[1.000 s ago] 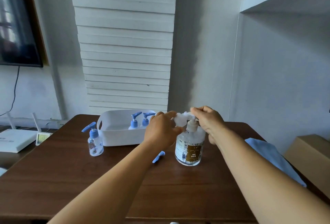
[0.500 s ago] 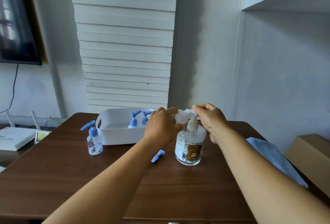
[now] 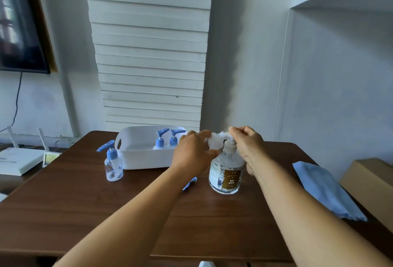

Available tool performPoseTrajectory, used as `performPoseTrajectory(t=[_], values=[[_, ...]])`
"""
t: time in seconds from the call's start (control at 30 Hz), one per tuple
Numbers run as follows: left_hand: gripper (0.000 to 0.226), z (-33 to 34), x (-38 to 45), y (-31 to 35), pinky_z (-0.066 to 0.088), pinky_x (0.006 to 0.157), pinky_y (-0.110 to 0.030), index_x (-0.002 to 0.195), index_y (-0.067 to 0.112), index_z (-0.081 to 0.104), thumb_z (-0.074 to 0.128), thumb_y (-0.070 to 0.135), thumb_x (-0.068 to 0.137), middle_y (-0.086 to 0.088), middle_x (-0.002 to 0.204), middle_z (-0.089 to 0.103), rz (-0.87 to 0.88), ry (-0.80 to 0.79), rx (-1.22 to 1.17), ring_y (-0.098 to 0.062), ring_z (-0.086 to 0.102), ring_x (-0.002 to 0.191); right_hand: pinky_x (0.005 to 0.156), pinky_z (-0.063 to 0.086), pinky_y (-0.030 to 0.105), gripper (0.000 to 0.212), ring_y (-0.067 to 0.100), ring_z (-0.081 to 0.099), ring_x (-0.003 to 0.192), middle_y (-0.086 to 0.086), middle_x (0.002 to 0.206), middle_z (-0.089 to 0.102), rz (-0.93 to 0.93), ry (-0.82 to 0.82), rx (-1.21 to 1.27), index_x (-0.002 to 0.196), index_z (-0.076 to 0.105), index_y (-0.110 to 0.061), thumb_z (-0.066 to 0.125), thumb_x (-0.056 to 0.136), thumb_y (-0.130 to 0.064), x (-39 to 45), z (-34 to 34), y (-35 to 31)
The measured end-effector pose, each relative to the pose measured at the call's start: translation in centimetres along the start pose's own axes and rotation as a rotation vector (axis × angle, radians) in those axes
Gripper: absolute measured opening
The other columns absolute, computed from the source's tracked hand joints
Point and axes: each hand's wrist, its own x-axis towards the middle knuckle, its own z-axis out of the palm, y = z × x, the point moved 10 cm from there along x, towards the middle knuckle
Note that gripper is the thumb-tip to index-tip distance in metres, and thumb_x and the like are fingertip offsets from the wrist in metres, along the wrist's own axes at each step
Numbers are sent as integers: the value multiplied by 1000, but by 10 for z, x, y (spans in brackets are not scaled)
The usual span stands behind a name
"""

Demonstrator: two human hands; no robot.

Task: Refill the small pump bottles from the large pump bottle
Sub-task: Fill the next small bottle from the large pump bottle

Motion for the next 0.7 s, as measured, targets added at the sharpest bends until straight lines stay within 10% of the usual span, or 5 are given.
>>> performPoseTrajectory(t=[0.7], values=[[44,0,1,2,45,80,-29,118,31,57,68,40,77,1,108,57,2,-5,6,-20,54,106,55,38,25,22,16,52,77,-3,76,58,-20,47,39,72,54,-18,57,88,-32,4,-2,5]])
